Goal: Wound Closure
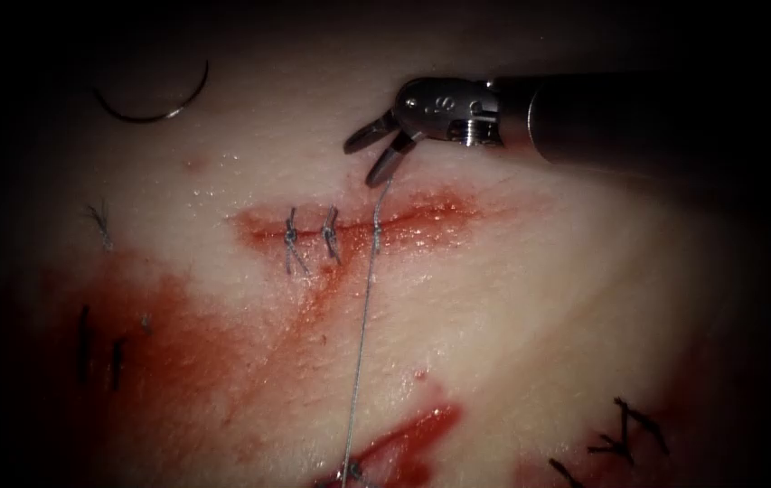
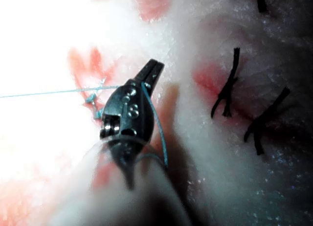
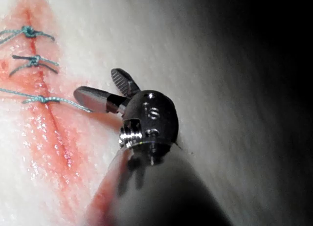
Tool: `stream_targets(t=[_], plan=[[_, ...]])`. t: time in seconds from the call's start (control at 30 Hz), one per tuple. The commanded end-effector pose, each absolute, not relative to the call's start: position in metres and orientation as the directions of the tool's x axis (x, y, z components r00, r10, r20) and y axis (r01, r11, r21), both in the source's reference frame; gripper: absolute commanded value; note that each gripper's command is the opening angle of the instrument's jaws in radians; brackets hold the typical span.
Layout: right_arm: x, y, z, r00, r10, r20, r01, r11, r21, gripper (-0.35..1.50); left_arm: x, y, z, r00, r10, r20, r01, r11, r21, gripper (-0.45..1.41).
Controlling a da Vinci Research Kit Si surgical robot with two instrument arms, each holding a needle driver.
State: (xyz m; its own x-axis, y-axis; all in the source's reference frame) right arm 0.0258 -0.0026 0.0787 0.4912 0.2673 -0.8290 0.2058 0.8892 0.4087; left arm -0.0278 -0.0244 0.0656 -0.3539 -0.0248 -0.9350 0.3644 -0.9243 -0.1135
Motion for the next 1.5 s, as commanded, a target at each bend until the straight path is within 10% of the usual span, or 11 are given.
stream_targets(t=[0.03, 0.5, 0.9, 1.5], plan=[[0.0267, -0.002, 0.078, 0.487, 0.286, -0.825, 0.178, 0.893, 0.414, 1.28, -0.0284, -0.023, 0.065, -0.351, -0.037, -0.936, 0.359, -0.928, -0.098, -0.45], [0.02, -0.001, 0.073, 0.212, 0.519, -0.828, -0.232, 0.85, 0.473, 1.35, -0.0291, -0.011, 0.055, -0.289, -0.243, -0.926, 0.316, -0.937, 0.148, -0.45], [0.021, -0.008, 0.069, 0.059, 0.451, -0.89, -0.253, 0.87, 0.424, 1.08, -0.0295, -0.002, 0.055, -0.212, -0.319, -0.924, 0.271, -0.927, 0.258, -0.45], [0.0285, -0.011, 0.071, -0.024, 0.355, -0.934, -0.051, 0.933, 0.356, -0.35, -0.0295, 0.002, 0.057, -0.074, -0.337, -0.939, 0.463, -0.845, 0.267, -0.45]])
